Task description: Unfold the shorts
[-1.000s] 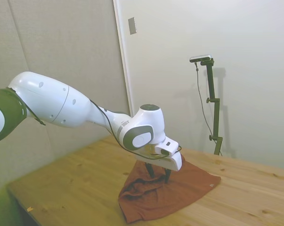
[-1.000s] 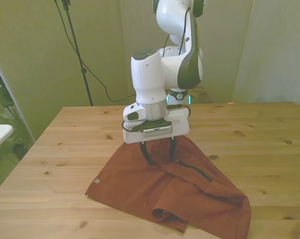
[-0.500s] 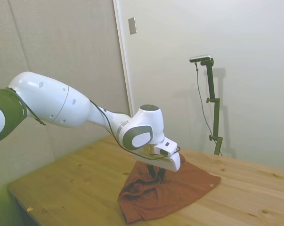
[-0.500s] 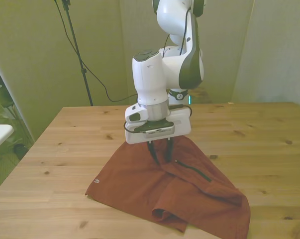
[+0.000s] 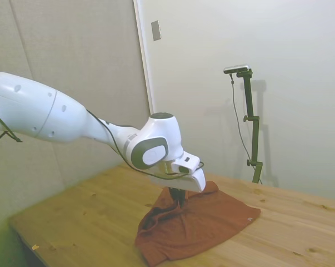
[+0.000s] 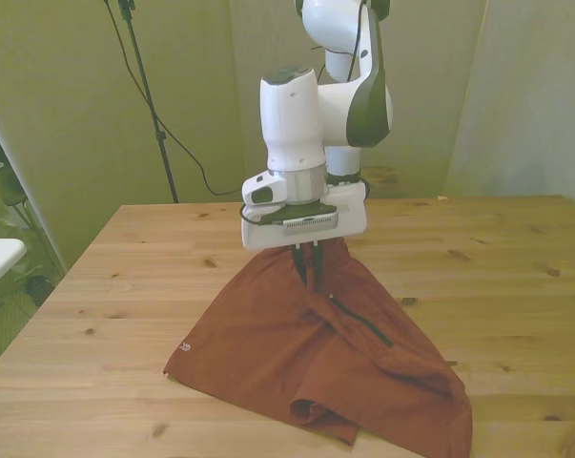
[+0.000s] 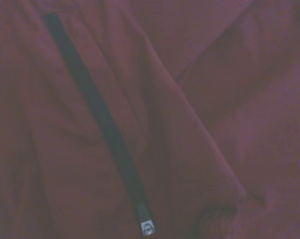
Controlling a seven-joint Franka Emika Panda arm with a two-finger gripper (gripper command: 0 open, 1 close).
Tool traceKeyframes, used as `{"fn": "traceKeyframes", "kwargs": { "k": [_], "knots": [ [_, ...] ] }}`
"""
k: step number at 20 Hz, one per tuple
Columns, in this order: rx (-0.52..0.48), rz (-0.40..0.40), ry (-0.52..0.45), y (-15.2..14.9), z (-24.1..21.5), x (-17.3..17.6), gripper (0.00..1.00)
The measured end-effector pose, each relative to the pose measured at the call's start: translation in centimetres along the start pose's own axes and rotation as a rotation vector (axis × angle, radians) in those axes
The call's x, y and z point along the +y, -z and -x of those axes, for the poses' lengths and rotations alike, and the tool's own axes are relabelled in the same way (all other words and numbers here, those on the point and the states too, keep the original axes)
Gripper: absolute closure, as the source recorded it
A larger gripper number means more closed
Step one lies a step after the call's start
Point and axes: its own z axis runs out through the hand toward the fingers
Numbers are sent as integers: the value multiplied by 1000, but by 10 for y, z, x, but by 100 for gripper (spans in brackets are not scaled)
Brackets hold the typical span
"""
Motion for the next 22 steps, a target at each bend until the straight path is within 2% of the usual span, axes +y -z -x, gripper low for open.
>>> {"fn": "traceKeyframes", "kwargs": {
  "k": [6, 8, 11, 15, 19, 22],
  "knots": [
    [123, 57, 170, 27, 95, -95, 100],
    [135, 77, 202, 19, 126, -114, 100],
    [172, 110, 251, 20, 136, -127, 100],
    [233, 151, 378, 22, 189, -181, 100],
    [233, 226, 505, 16, 246, -218, 100],
    [208, 289, 568, 4, 272, -229, 100]
  ]
}}
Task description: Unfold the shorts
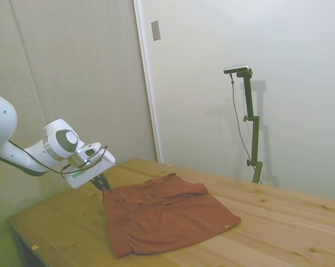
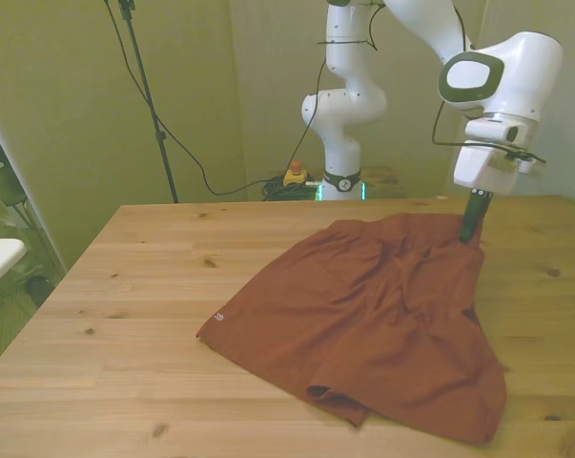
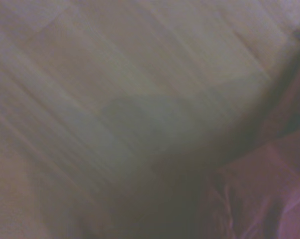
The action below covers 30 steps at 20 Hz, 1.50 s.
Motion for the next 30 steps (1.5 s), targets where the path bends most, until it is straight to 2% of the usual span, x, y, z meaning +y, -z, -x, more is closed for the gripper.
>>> {"fn": "traceKeyframes", "kwargs": {
  "k": [6, 7, 11, 21, 25, 30],
  "knots": [
    [-66, 51, 48, -37, 0, -19, 100],
    [-72, 52, 51, -42, -1, -22, 0],
    [-78, 49, 53, -48, -3, -34, 0],
    [-65, 37, 79, -39, 3, -52, 0],
    [-45, 41, 76, -21, 5, -51, 0],
    [2, 31, 38, 20, 5, -32, 0]
  ]
}}
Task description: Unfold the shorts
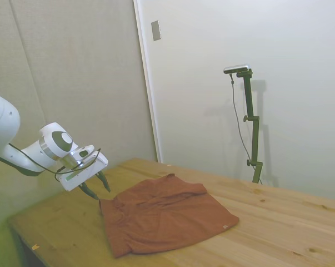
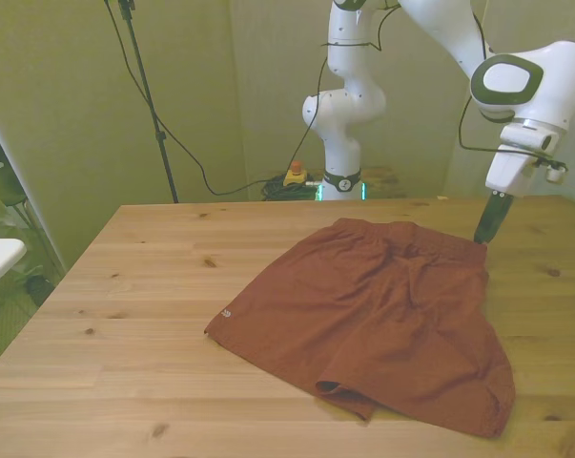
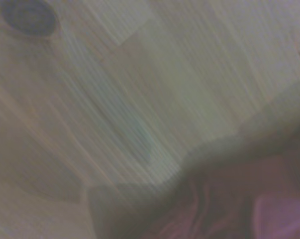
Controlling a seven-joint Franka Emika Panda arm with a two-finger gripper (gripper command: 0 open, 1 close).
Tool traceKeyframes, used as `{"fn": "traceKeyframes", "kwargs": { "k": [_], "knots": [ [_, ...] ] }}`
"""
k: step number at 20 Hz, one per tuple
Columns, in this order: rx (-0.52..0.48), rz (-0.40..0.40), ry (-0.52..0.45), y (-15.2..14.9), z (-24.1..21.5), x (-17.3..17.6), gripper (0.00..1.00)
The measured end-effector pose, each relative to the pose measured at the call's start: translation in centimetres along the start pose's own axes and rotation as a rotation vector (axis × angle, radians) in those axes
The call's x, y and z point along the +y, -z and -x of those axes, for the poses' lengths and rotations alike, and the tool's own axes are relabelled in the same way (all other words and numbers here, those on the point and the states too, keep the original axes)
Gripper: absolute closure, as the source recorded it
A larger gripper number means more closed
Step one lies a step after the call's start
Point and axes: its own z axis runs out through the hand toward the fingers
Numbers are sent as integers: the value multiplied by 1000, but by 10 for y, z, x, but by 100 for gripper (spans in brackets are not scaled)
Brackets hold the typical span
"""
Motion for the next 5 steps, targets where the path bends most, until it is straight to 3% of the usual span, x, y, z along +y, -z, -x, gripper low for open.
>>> {"fn": "traceKeyframes", "kwargs": {
  "k": [5],
  "knots": [
    [9, -19, -75, 30, 13, 34, 0]
  ]
}}
